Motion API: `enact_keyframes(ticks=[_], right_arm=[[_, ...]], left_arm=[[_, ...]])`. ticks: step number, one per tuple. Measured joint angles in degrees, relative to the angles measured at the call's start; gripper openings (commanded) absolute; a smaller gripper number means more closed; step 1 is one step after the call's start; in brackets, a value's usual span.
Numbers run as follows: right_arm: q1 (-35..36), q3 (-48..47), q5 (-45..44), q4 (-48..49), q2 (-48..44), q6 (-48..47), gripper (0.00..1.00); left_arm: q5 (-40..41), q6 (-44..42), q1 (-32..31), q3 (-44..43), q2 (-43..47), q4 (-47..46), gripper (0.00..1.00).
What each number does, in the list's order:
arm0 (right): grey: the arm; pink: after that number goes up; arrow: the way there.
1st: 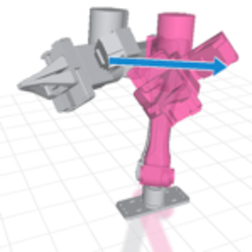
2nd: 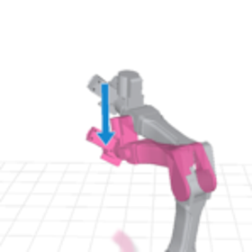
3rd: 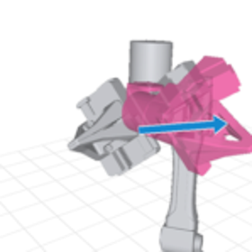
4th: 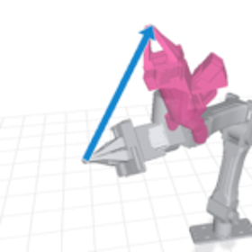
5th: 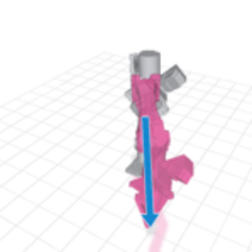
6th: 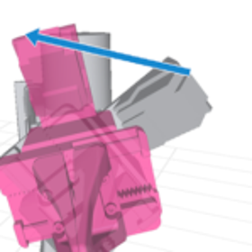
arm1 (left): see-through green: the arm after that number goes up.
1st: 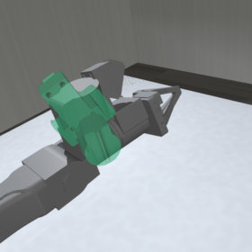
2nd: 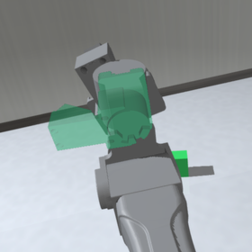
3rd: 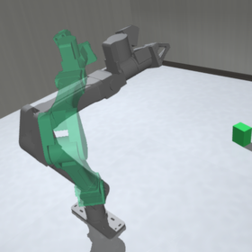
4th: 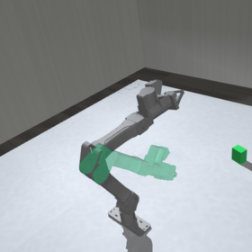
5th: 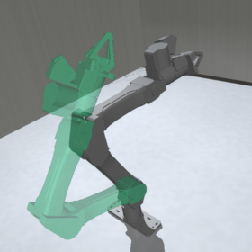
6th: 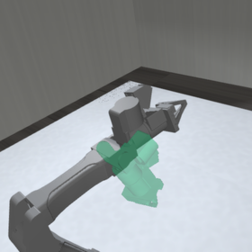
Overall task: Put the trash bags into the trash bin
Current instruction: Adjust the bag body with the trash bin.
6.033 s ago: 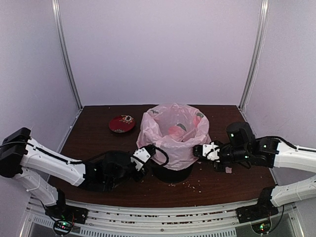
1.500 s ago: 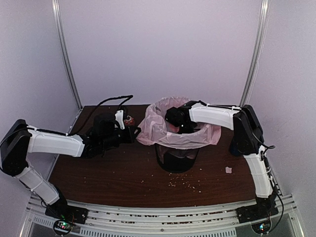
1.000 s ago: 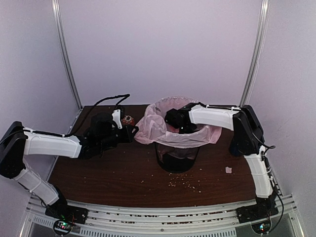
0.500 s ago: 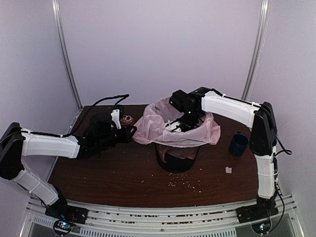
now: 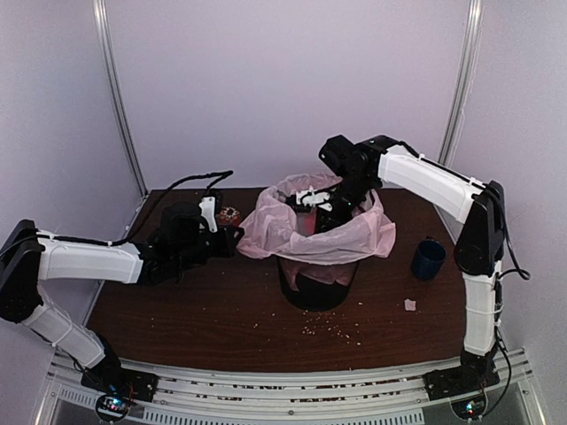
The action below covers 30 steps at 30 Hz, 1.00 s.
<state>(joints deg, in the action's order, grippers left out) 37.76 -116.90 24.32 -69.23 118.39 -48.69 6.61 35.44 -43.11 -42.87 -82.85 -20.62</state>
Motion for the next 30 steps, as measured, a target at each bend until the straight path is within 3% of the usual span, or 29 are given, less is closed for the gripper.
enact_keyframes(ticks=[10,22,24,26,28,30], right_arm=[[-3.34,-2.95,11.58,7.91,-8.59,5.31,0.23],[-4.07,-2.62,15.67,13.53,-11.1,12.04,0.41],[-5.7,-1.57,16.98,15.89,-13.31,14.64,0.49],[-8.72,1.57,18.6,20.04,-16.92,17.97,0.57],[-12.7,5.79,19.43,24.39,-20.98,22.1,0.72],[-17.84,13.22,19.34,31.21,-26.58,26.67,0.88]], left_arm=[[0.02,-2.12,0.02,-4.42,0.02,4.02,0.0],[0.28,-5.18,0.11,-8.85,0.07,10.64,0.0],[0.09,-5.35,0.17,-9.2,0.04,11.85,0.11],[-0.04,-5.88,0.22,-9.49,0.0,13.57,0.33],[0.15,-6.54,0.26,-10.6,-0.09,17.22,0.56],[0.37,-7.37,0.33,-12.26,0.07,21.24,0.72]])
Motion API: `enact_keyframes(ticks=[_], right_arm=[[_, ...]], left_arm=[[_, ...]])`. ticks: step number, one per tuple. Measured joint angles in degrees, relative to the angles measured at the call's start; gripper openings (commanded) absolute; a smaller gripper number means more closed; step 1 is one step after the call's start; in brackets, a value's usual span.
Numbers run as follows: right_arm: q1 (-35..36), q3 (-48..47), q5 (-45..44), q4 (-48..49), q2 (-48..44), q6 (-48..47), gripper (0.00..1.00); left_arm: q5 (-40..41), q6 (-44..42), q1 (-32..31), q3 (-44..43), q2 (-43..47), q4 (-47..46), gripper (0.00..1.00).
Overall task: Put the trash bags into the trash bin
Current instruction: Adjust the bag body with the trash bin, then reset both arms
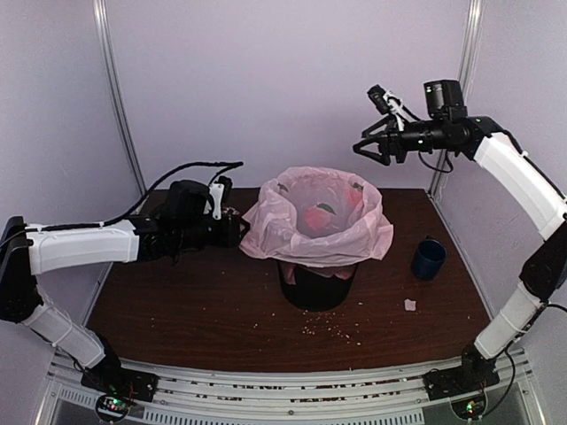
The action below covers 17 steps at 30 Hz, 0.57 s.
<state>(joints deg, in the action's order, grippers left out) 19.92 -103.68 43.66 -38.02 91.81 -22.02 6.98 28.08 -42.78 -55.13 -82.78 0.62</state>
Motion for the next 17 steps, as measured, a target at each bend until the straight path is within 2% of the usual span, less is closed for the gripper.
enact_keyframes(ticks=[2,7,13,17], right_arm=[[-4.52,8.35,-2.6,6.91,-5.51,4.39,0.99],[-9.75,25.35,-14.6,20.22,-16.55,13.64,1.0],[-9.9,36.7,-32.13,29.75,-25.42,23.21,1.0],[-9.94,39.23,-38.95,31.63,-26.71,27.08,1.0]], left_arm=[[0.33,-0.92,0.0,-1.25,1.05,3.52,0.82],[3.45,-4.68,0.09,-5.07,8.81,13.29,0.96],[14.71,-11.32,0.59,-14.4,13.81,18.75,0.98],[21.97,-17.22,1.64,-14.05,15.26,17.51,0.98]])
